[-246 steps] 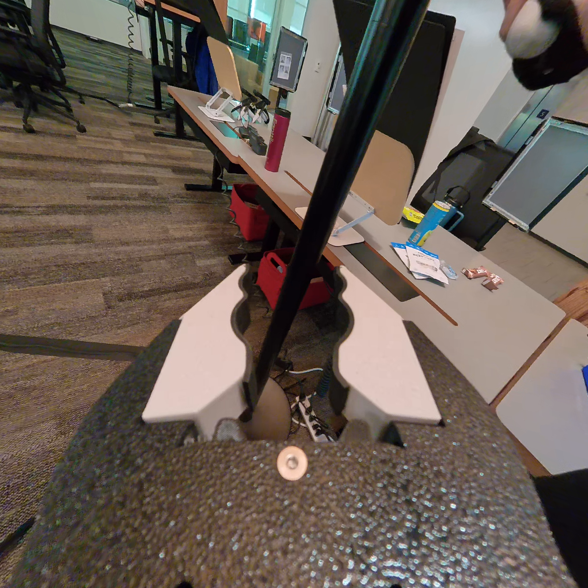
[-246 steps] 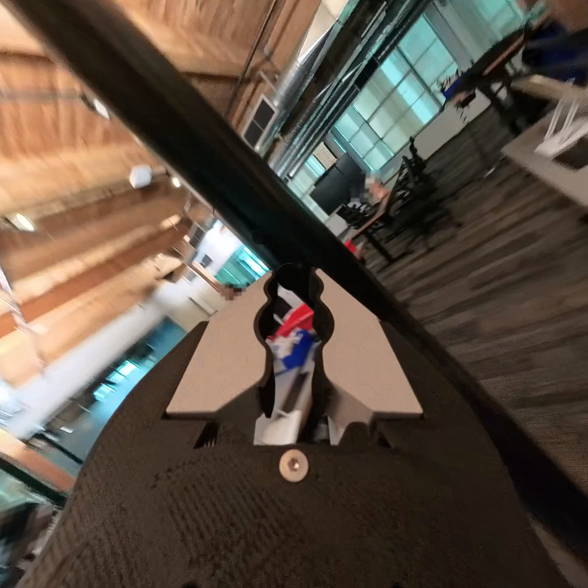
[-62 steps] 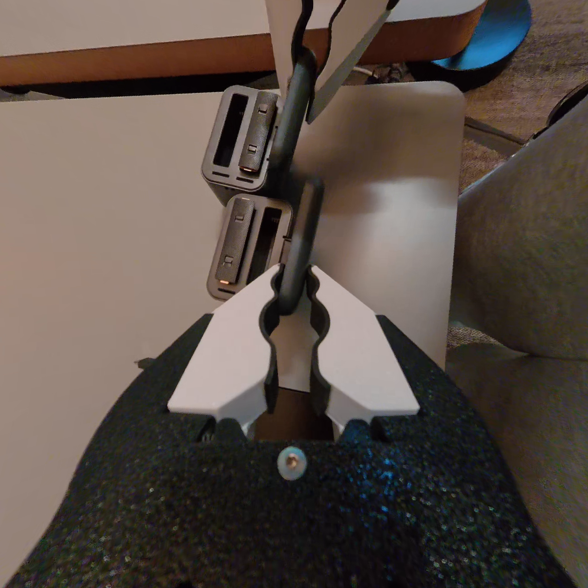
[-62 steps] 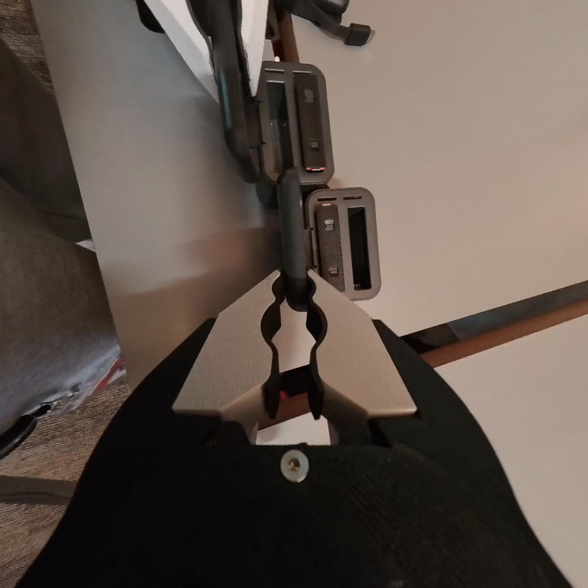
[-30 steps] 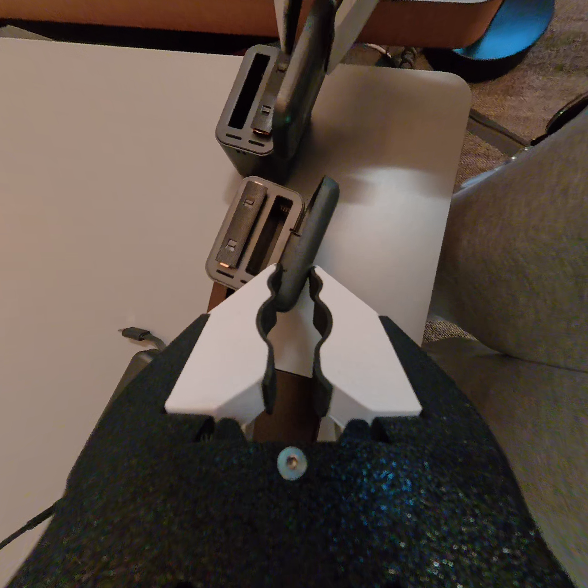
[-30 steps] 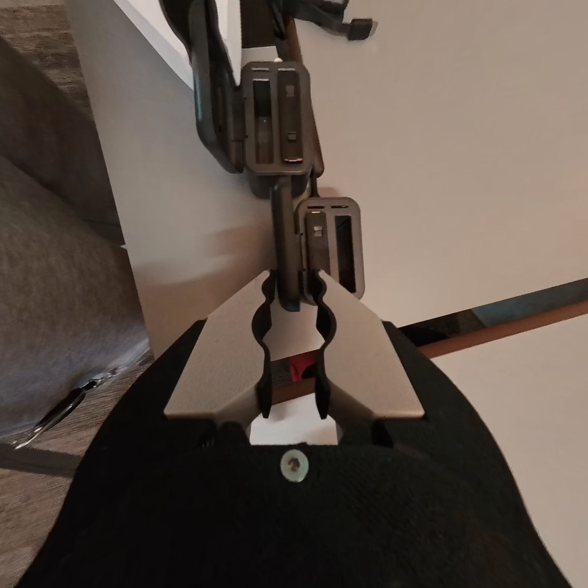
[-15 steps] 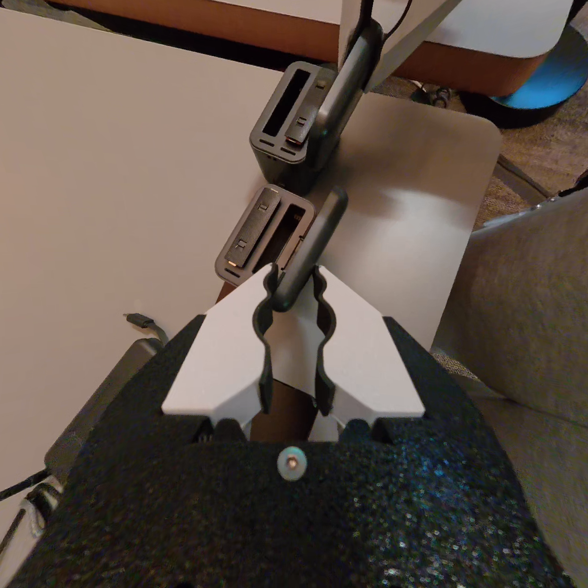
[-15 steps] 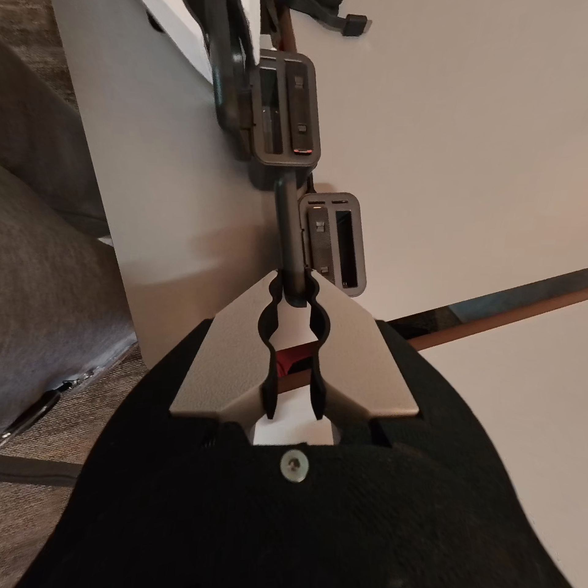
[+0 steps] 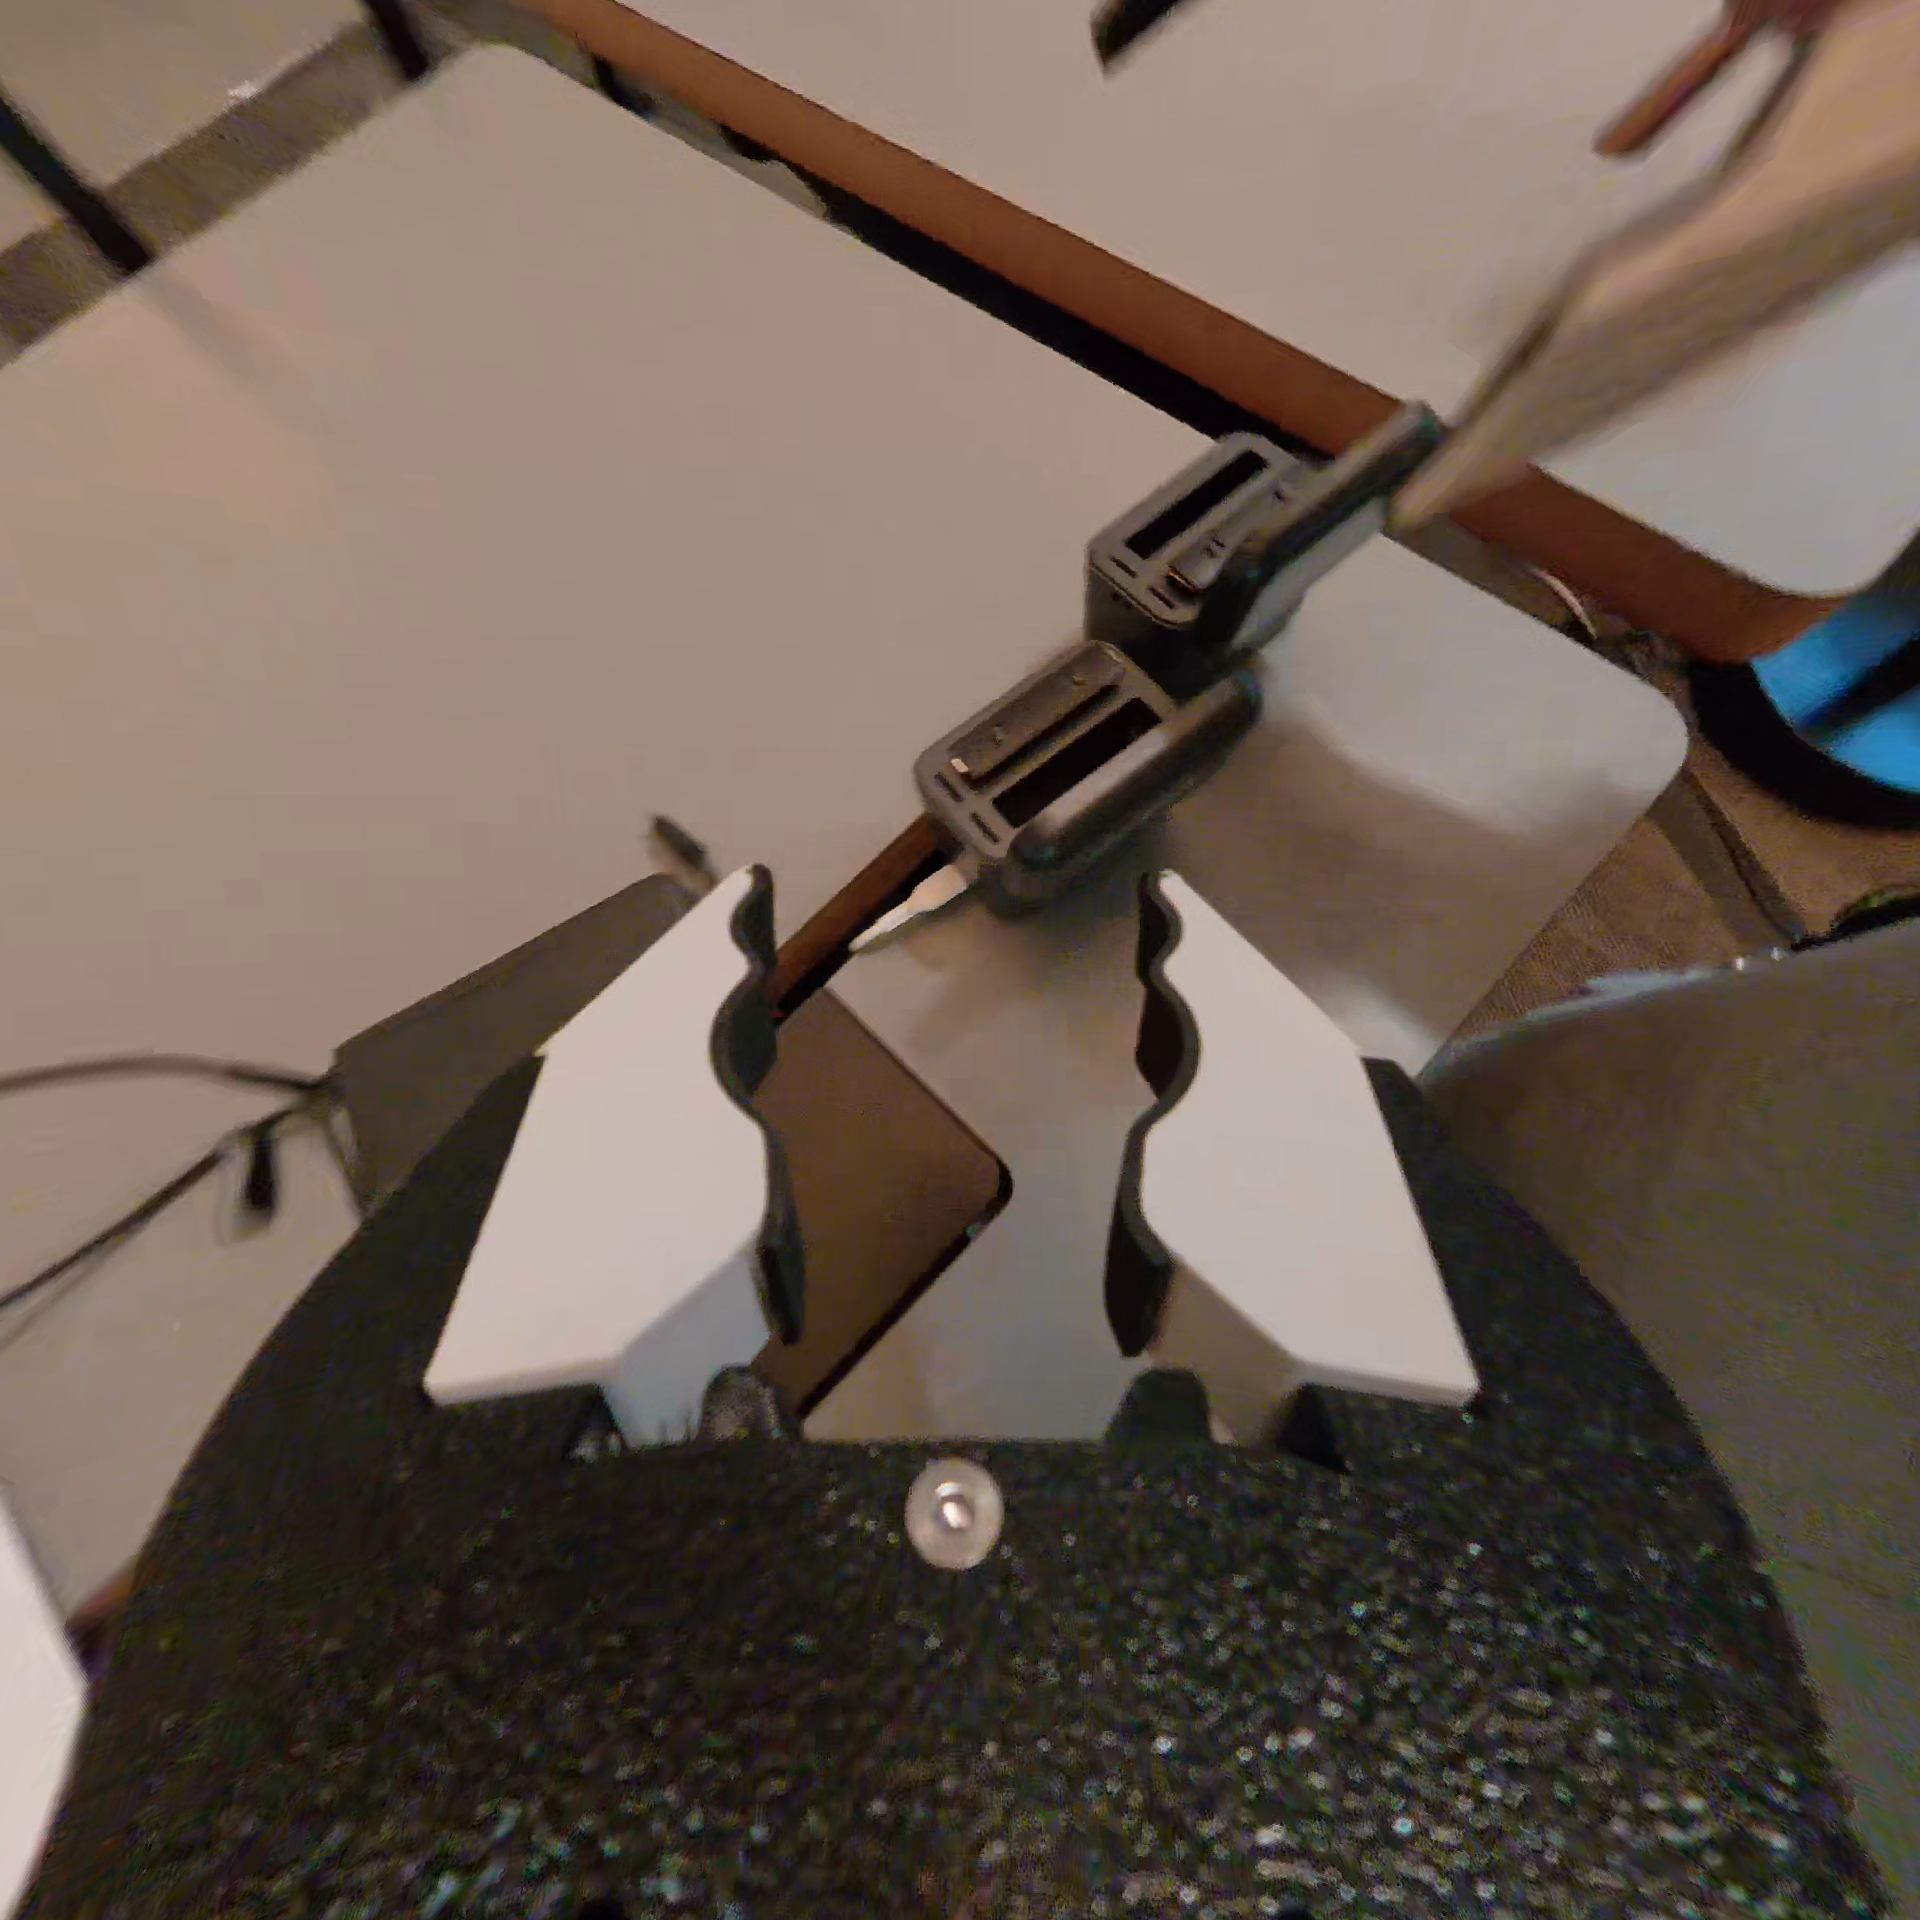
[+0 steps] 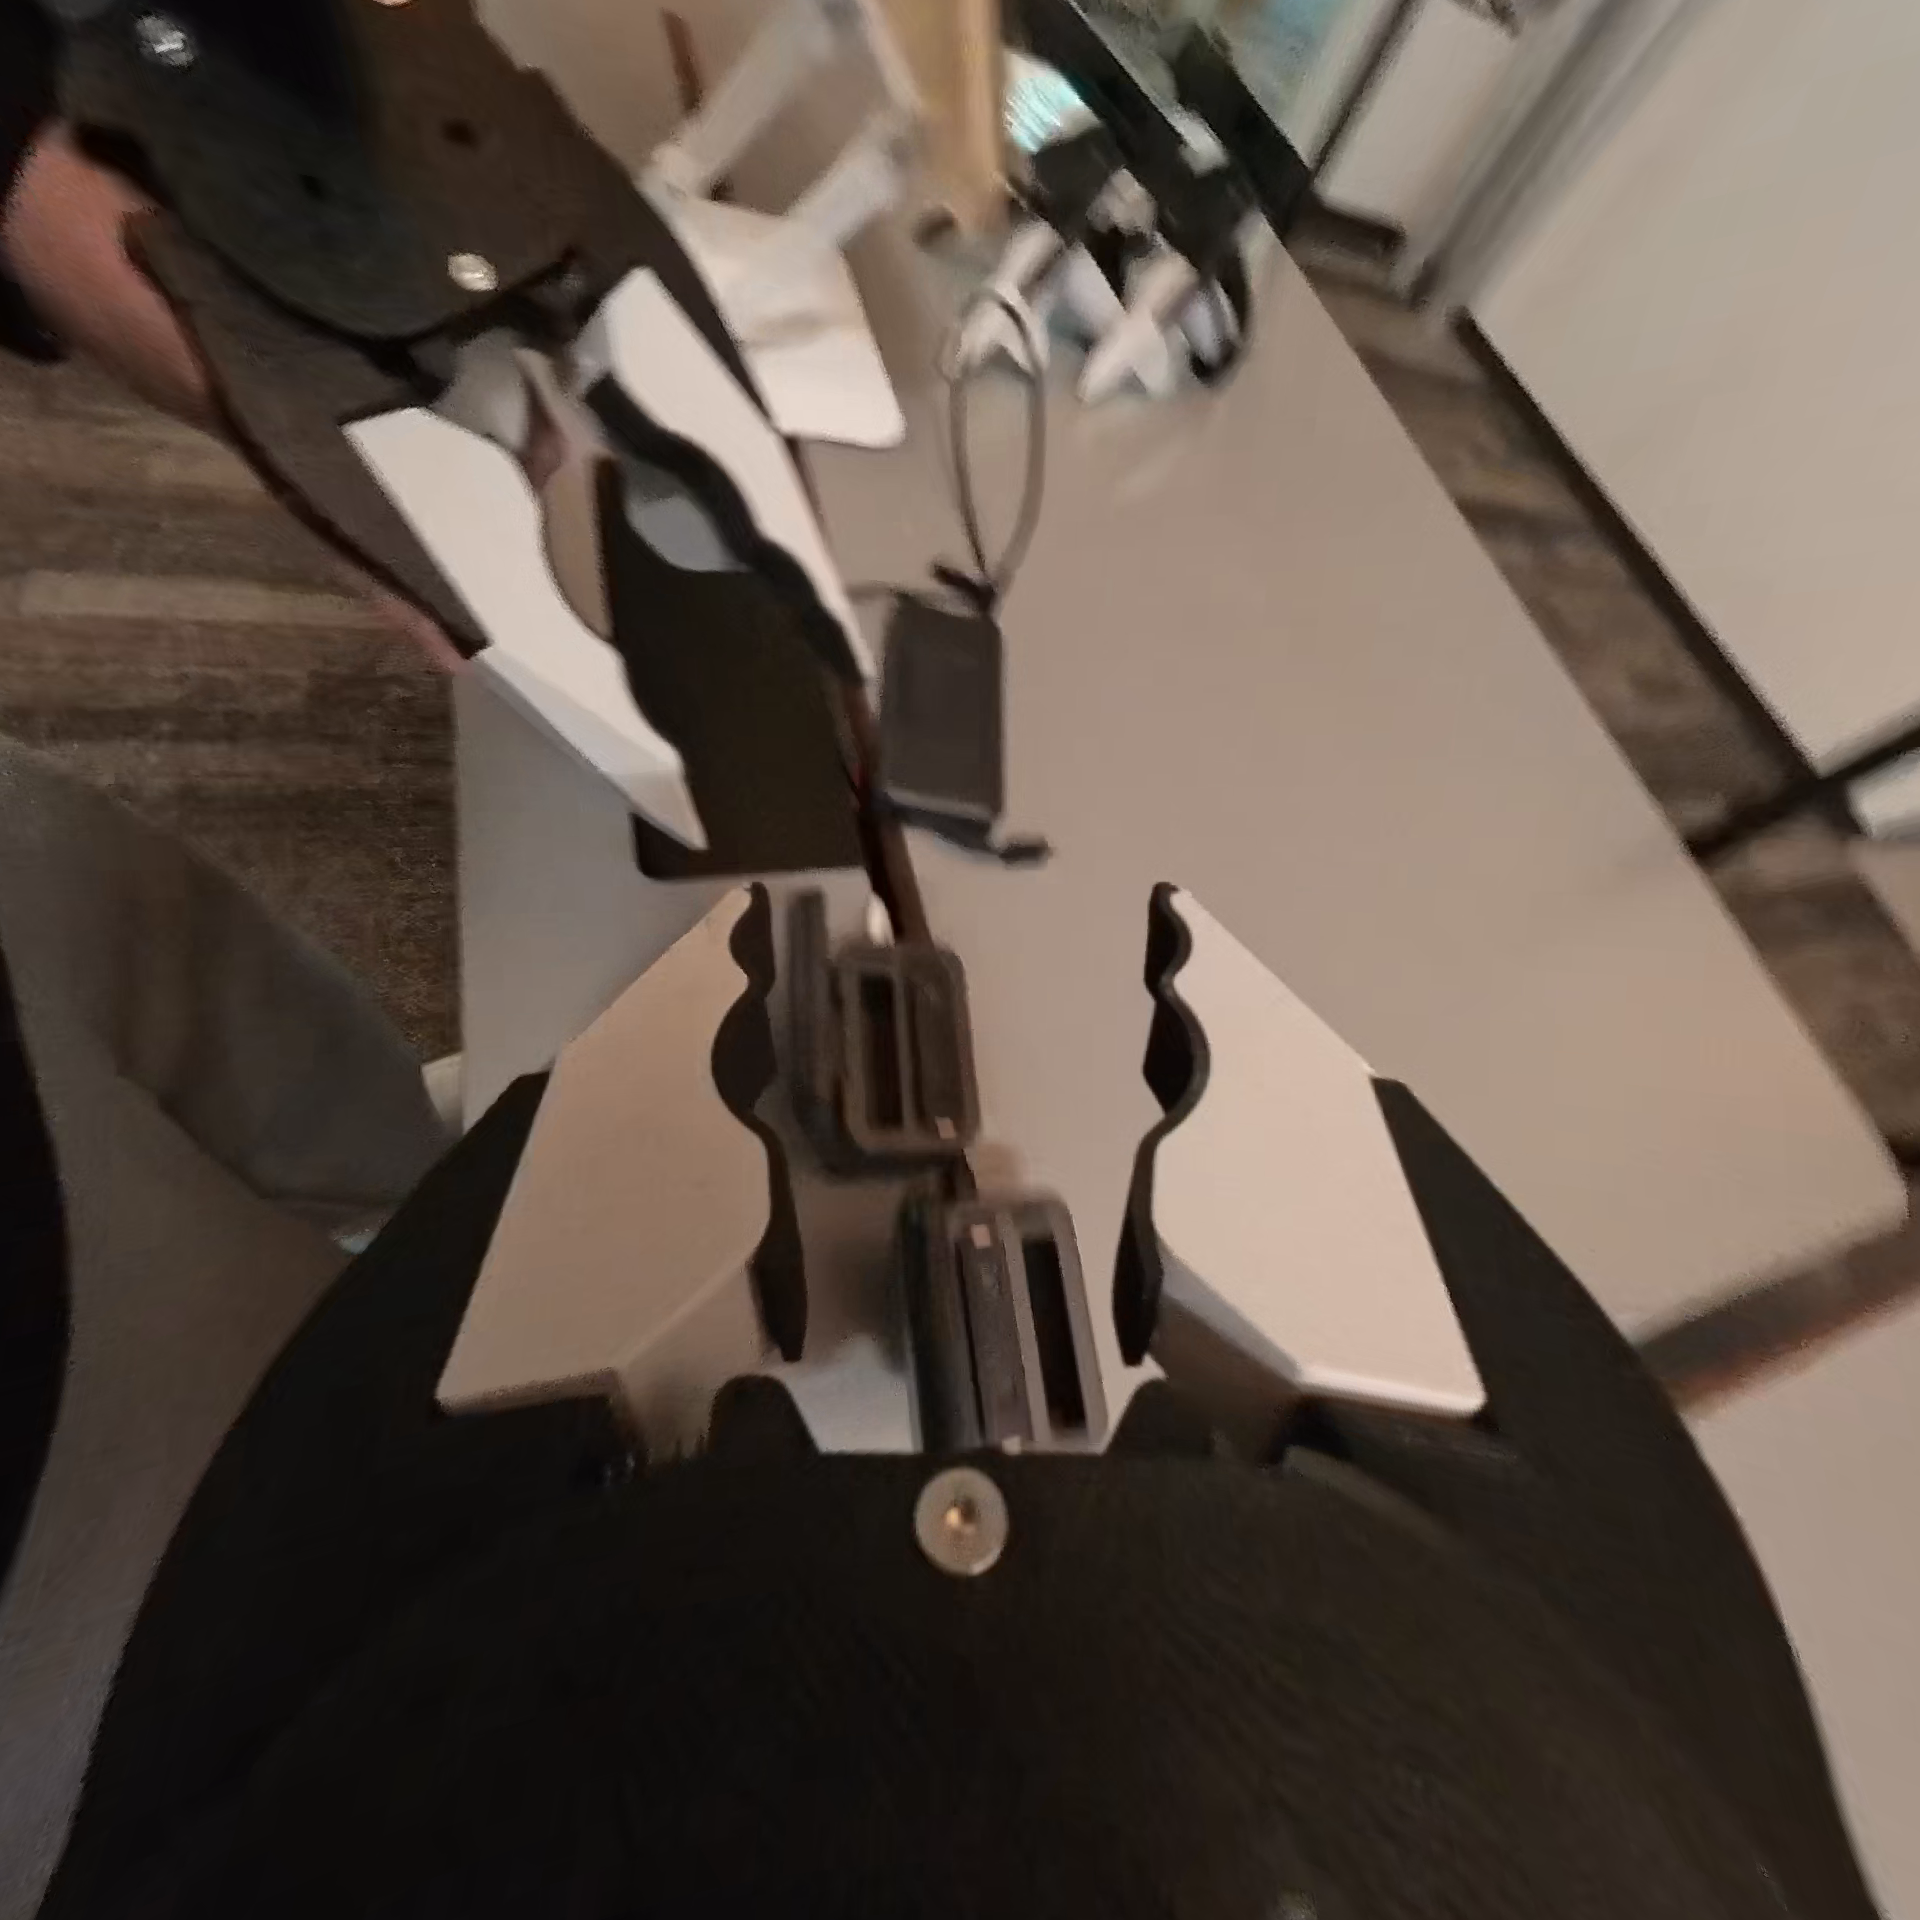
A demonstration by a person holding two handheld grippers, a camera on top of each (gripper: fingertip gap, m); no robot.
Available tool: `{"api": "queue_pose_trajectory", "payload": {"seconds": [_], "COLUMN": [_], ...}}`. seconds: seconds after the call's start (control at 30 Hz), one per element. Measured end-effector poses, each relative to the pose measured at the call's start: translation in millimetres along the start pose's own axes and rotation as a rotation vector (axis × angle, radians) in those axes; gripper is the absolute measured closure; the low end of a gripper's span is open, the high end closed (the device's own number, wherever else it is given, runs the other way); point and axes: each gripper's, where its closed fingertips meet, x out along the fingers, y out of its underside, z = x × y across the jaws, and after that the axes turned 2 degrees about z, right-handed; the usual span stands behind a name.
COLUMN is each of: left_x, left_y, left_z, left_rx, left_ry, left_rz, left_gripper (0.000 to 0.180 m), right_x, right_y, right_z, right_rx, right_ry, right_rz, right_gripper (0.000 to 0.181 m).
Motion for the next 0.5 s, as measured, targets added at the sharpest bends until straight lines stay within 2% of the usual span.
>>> {"api": "queue_pose_trajectory", "payload": {"seconds": [0.03,0.13,0.3,0.5], "left_x": [-15,-70,-207,-408], "left_y": [0,9,65,181], "left_z": [6,25,46,-14], "left_rx": [-0.036,-0.167,-0.375,-0.646], "left_ry": [-0.040,-0.205,-0.581,-1.068], "left_rz": [-0.018,-0.068,-0.119,-0.135], "left_gripper": [0.108,0.100,0.093,0.096], "right_x": [7,30,67,96], "right_y": [-18,-80,-168,-271], "right_z": [13,53,140,290], "right_rx": [-0.053,-0.138,-0.323,-0.533], "right_ry": [-0.035,-0.168,-0.426,-0.722], "right_rz": [-0.038,-0.193,-0.359,-0.501], "right_gripper": [0.108,0.105,0.104,0.105]}}
